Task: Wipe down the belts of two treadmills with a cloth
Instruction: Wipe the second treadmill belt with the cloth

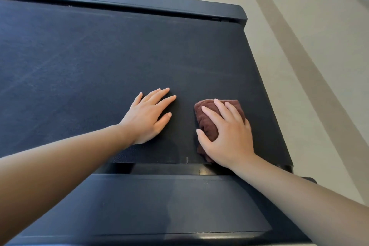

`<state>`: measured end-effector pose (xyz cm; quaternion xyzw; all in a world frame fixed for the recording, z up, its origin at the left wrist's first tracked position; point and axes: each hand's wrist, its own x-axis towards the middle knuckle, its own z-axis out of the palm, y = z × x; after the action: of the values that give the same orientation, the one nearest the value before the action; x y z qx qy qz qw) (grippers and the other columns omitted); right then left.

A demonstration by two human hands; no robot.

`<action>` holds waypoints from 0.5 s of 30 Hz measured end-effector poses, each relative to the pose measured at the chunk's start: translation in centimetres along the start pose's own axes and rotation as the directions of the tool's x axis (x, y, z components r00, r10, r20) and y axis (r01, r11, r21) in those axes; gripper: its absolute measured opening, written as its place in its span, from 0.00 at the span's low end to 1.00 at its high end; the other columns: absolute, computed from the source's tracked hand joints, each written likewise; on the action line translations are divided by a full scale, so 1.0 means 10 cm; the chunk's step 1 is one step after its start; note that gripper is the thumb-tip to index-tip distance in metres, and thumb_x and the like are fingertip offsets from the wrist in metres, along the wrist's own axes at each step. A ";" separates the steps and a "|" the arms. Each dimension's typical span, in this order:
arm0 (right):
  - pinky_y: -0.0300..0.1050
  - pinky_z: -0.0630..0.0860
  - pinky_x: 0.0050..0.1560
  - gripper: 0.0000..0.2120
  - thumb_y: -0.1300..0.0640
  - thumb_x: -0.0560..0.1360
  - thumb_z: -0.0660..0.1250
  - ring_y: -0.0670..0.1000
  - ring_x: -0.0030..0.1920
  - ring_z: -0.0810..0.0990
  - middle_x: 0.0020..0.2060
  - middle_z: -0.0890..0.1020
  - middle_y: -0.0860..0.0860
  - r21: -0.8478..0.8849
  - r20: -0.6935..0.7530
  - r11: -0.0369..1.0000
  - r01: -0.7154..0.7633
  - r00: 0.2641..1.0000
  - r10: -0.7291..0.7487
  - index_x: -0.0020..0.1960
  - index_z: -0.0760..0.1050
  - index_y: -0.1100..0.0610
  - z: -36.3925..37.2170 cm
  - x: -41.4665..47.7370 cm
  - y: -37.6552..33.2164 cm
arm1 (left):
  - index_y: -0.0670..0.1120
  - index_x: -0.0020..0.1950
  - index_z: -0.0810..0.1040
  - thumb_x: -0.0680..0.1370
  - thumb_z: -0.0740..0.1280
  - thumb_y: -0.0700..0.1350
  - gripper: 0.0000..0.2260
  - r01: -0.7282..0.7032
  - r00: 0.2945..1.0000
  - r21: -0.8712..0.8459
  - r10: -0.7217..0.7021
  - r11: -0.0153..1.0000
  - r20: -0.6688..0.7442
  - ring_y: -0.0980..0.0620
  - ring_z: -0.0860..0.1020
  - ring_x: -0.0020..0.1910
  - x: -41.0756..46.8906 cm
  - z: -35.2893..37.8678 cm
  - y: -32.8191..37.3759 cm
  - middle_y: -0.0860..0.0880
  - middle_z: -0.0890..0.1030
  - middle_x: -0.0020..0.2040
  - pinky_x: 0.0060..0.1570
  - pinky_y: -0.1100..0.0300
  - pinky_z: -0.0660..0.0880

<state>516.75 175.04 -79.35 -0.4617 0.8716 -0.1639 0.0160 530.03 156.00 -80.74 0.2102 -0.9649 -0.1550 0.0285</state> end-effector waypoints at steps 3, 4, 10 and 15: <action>0.62 0.60 0.68 0.22 0.41 0.73 0.59 0.51 0.73 0.60 0.72 0.66 0.45 0.047 -0.024 0.999 -0.013 1.000 0.014 0.67 0.70 0.42 0.04 0.18 0.03 | 0.57 0.75 0.54 0.79 0.50 0.56 0.24 0.018 1.000 0.039 -0.018 0.999 0.010 0.54 0.47 0.76 0.02 0.05 0.04 0.55 0.51 0.77 0.72 0.46 0.42; 0.62 0.61 0.68 0.20 0.43 0.74 0.60 0.50 0.72 0.61 0.71 0.67 0.45 0.067 -0.037 0.998 -0.020 0.999 0.023 0.65 0.72 0.43 0.04 0.25 0.03 | 0.57 0.75 0.54 0.79 0.50 0.56 0.24 0.020 1.000 0.047 -0.021 0.999 0.010 0.54 0.47 0.76 0.02 0.06 0.05 0.55 0.51 0.77 0.72 0.45 0.43; 0.61 0.63 0.66 0.16 0.45 0.75 0.62 0.49 0.70 0.63 0.69 0.71 0.46 0.134 -0.099 0.991 0.016 0.995 -0.002 0.62 0.75 0.46 0.01 0.22 0.04 | 0.57 0.75 0.54 0.80 0.51 0.55 0.23 0.022 0.999 0.033 -0.023 0.999 0.024 0.54 0.47 0.76 0.02 0.03 0.09 0.55 0.51 0.77 0.72 0.44 0.42; 0.62 0.58 0.69 0.37 0.27 0.68 0.55 0.50 0.75 0.54 0.75 0.59 0.45 0.007 0.023 0.999 0.052 0.998 -0.052 0.72 0.61 0.43 -0.04 -0.02 0.12 | 0.57 0.76 0.52 0.80 0.49 0.55 0.23 0.041 0.999 0.048 -0.041 0.998 0.001 0.54 0.45 0.76 -0.05 0.08 0.13 0.55 0.49 0.77 0.72 0.47 0.40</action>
<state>515.79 175.91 -79.34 -0.4861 0.8585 -0.1616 0.0235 529.81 157.57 -81.12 0.2302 -0.9639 -0.1324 0.0192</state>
